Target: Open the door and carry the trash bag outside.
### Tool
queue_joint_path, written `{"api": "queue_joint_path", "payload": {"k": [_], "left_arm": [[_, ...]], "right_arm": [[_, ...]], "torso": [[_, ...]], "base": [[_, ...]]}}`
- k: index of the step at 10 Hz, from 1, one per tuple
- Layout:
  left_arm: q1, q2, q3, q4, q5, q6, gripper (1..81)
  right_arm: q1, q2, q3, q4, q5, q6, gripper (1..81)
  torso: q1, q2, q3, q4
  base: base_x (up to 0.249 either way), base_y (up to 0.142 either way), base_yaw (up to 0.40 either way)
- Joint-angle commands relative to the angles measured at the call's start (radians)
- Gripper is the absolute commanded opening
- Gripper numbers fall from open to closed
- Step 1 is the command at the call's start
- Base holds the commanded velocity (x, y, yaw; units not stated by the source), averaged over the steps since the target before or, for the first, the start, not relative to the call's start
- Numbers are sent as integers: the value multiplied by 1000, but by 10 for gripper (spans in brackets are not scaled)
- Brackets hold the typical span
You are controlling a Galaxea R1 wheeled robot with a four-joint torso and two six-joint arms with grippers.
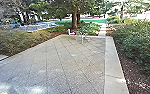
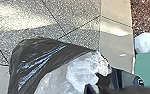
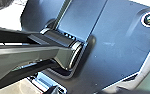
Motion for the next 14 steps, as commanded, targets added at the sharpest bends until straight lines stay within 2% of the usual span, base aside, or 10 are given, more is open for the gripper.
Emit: {"api": "queue_joint_path", "payload": {"k": [1, 3, 5, 6, 8, 11, 12, 14], "left_arm": [[-178, -53, -4, -58, 125, -1, 10], [-280, -71, -13, -95, 190, -1, 10], [-386, -73, -81, -132, 239, -1, 10], [-438, -61, -134, -155, 280, -1, 10], [-517, -30, -191, -174, 334, -1, 10], [-551, 41, -275, -175, 357, -4, 10], [-552, 44, -272, -180, 357, -4, 811], [-546, 39, -271, -181, 360, -4, 811]], "right_arm": [[32, 11, 14, -1, -48, -6, 811], [31, 11, 10, -1, -50, -7, 811], [29, 12, 14, -1, -50, -9, 811], [28, 14, 9, -1, -50, -9, 811], [29, 14, 9, -1, -50, -7, 811], [28, 17, 9, -1, -50, -9, 811], [28, 15, 9, -1, -50, -9, 811], [26, 15, 9, -1, -50, -7, 811]], "torso": [[0, 0, -92, 0], [0, 0, -155, 0], [1, 1, -218, 0], [1, 1, -156, 0], [2, 1, -193, 0], [2, 2, -203, 0], [2, 2, -204, 0], [2, 2, -204, 0]], "base": [[0, 0, 0], [0, 0, 0], [0, 0, 0], [0, 0, 0], [0, 0, 0], [0, 0, 0], [0, 0, 0], [0, 0, 0]]}}
